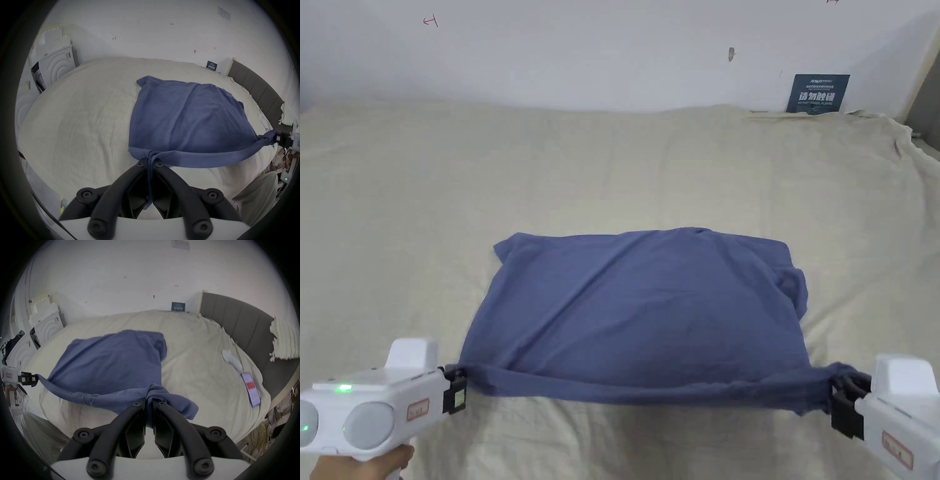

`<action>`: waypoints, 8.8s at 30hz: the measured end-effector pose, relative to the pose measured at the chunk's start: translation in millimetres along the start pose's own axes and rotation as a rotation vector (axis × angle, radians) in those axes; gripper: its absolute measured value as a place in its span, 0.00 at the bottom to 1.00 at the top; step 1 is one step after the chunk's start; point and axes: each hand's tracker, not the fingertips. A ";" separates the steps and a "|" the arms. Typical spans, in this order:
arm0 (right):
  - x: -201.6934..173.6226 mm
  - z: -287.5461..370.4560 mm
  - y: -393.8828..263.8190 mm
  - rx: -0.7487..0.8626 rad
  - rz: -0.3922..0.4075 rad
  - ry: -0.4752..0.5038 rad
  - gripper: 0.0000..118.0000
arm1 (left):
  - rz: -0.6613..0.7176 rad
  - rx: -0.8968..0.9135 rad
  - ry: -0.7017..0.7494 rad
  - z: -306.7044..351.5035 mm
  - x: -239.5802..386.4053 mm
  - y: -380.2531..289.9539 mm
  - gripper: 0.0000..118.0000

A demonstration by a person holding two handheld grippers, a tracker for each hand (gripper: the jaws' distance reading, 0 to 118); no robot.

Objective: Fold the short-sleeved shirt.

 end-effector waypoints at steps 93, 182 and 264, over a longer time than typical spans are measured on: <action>-19.4 -7.4 31.7 0.207 -0.091 -0.055 0.00 | 0.035 -0.245 0.101 -117.7 -15.6 47.2 0.60; -14.7 58.0 7.5 0.153 -0.108 -0.030 0.80 | 0.072 0.102 0.097 70.6 -6.3 -6.4 0.92; 13.5 -292.9 147.8 -0.254 0.038 -0.101 0.85 | -0.034 -0.010 -0.027 -103.8 -27.7 149.8 0.00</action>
